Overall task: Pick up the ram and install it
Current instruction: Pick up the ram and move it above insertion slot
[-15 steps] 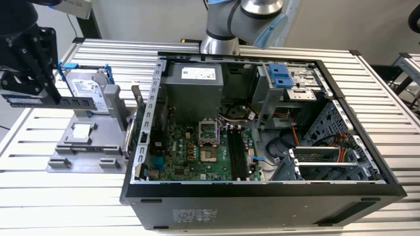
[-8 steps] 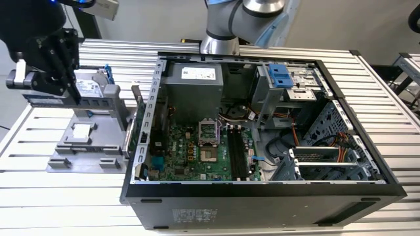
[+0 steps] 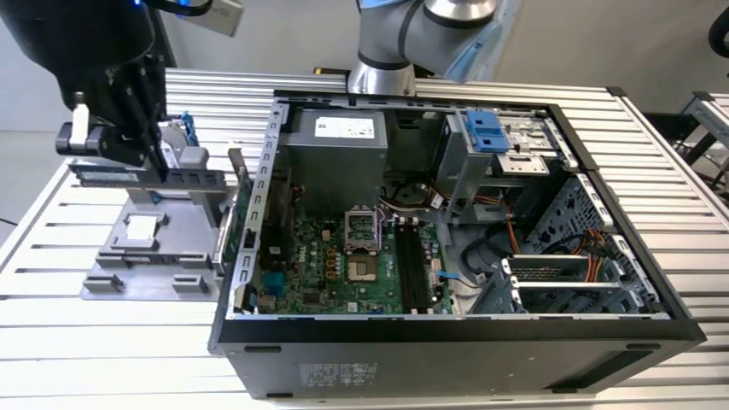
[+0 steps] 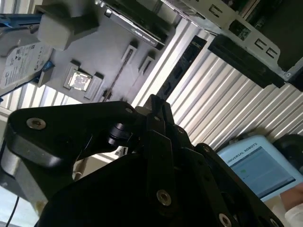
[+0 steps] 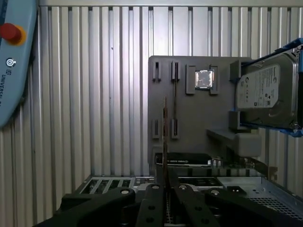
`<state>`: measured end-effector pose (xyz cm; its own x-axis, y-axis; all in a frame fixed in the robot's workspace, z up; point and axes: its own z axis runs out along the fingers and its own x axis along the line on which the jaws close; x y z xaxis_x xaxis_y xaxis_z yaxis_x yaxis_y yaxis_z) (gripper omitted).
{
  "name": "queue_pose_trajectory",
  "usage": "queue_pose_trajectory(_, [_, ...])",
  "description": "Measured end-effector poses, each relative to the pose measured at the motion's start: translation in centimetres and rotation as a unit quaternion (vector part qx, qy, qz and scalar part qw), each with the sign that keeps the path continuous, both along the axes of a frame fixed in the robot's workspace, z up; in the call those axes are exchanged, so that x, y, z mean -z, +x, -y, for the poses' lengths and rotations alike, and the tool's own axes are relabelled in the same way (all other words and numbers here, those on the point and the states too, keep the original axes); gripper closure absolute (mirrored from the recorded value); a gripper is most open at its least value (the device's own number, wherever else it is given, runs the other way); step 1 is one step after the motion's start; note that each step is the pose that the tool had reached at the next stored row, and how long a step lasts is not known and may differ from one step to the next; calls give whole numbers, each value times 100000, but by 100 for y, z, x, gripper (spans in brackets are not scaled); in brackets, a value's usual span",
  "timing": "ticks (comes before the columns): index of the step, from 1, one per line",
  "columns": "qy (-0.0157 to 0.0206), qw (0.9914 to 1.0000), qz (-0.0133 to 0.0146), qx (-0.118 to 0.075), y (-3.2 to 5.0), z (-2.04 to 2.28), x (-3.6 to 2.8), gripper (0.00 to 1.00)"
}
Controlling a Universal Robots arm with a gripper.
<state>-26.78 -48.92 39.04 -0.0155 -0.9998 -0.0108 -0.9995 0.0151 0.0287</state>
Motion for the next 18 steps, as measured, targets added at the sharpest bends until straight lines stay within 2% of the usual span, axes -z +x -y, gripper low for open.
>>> queue_pose_trajectory(9, [2, 99989, -117, -1450, 225, 0, 0, 100])
queue_pose_trajectory(18, [8, 99979, -541, -1979, 437, 0, 0, 100])
